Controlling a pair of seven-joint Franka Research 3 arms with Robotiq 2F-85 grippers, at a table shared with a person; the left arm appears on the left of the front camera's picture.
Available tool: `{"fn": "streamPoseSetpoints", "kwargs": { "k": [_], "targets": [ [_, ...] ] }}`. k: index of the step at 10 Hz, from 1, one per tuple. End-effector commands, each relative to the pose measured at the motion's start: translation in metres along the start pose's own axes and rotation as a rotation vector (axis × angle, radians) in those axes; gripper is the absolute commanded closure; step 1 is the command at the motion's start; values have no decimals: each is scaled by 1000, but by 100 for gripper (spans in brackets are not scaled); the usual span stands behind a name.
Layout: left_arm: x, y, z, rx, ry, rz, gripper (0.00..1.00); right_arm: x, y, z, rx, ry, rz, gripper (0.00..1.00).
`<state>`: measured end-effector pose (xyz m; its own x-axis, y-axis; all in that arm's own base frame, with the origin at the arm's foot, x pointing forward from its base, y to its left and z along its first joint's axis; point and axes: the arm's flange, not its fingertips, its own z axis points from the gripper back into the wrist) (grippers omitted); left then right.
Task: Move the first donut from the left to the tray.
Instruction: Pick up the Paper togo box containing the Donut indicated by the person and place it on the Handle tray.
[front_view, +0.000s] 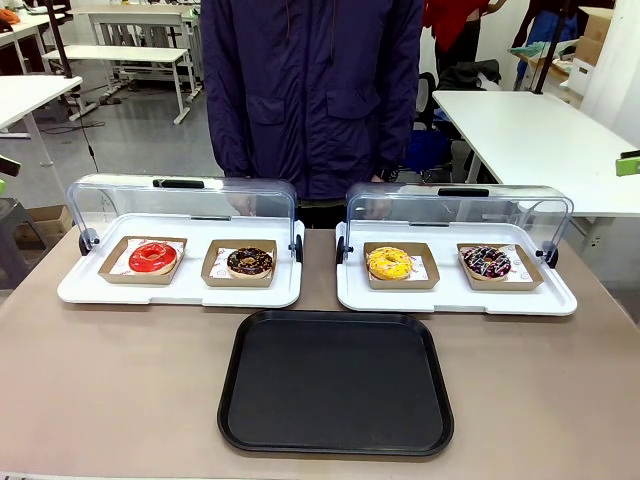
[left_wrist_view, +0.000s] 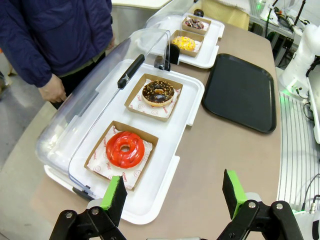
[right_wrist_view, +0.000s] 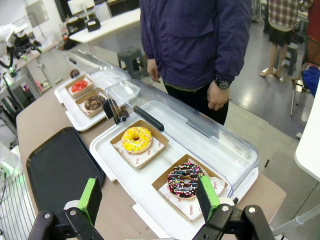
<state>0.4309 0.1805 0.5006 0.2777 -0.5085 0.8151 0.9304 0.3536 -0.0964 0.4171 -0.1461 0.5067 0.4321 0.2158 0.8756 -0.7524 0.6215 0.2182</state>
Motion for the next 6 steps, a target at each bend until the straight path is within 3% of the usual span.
{"fn": "streamPoseSetpoints", "kwargs": {
  "k": [1, 6],
  "targets": [
    [0, -1, 0, -3, -10, -6, 0, 2, -1, -1, 4, -24, 8, 0],
    [0, -1, 0, -3, -10, -6, 0, 2, -1, -1, 4, -24, 8, 0]
  ]
}}
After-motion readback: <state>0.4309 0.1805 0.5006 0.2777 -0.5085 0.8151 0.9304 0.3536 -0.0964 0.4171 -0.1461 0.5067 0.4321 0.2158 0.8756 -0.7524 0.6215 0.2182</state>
